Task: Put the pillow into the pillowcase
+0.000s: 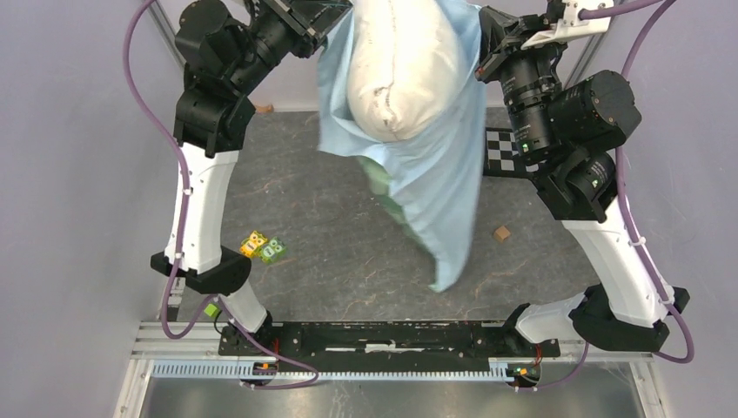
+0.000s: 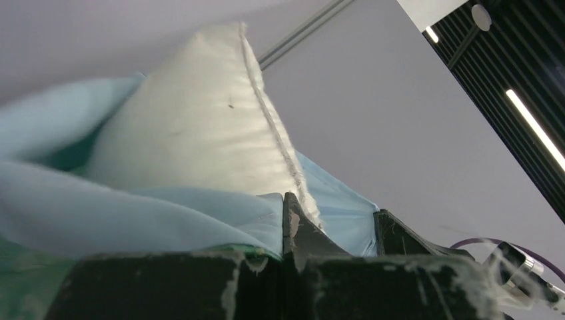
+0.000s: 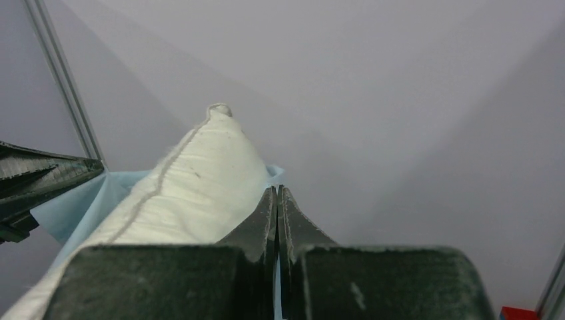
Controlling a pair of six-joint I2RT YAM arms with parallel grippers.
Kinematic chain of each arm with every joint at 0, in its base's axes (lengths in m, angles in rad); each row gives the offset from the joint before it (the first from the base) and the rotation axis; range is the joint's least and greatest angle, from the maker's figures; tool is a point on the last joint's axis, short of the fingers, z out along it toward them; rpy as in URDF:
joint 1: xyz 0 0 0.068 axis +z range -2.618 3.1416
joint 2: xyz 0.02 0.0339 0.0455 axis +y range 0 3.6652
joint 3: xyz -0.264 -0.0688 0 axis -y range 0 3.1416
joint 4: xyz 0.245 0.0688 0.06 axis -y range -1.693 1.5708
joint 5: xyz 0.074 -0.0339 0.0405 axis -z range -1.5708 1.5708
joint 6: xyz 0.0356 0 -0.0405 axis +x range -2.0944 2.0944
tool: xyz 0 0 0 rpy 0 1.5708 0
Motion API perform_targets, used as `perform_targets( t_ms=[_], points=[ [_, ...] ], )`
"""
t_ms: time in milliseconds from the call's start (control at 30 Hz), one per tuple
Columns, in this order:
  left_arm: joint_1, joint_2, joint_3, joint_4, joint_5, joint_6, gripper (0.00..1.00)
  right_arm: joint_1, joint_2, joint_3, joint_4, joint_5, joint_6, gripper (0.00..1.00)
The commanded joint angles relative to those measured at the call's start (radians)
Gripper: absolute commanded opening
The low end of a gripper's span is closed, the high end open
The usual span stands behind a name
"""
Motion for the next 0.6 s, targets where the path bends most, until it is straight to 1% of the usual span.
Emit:
perform_targets(
  t_ms=[0,100,167,267,367,400,567],
  points=[
    [0.047,0.021,0.17,0.034,0.014,0.026,0.03,-0.004,-0.017,0.037,0.189,-0.069,-0.007,0.0],
    [0.048,0.013,0.047,0.054,0.029,0.015,0.03,-0.004,0.009,0.048,0.188,-0.049,-0.041,0.0],
    [0.047,-0.009,-0.05,0.038,0.022,0.034,0.02,-0.003,0.032,0.076,0.182,-0.068,-0.043,0.0],
    [0.049,-0.059,-0.187,0.03,-0.017,0.09,0.02,-0.004,0.066,0.118,0.166,-0.115,-0.011,0.0],
    [0.05,-0.094,-0.254,-0.027,-0.033,0.152,0.02,-0.004,0.074,0.112,0.175,-0.147,0.009,0.0],
    [0.047,-0.113,-0.297,-0.04,-0.035,0.168,0.02,-0.004,0.079,0.111,0.177,-0.148,0.007,0.0],
    [-0.003,-0.208,-0.602,-0.041,-0.053,0.228,0.02,-0.004,0.114,0.143,0.182,-0.182,0.017,0.0]
  ],
)
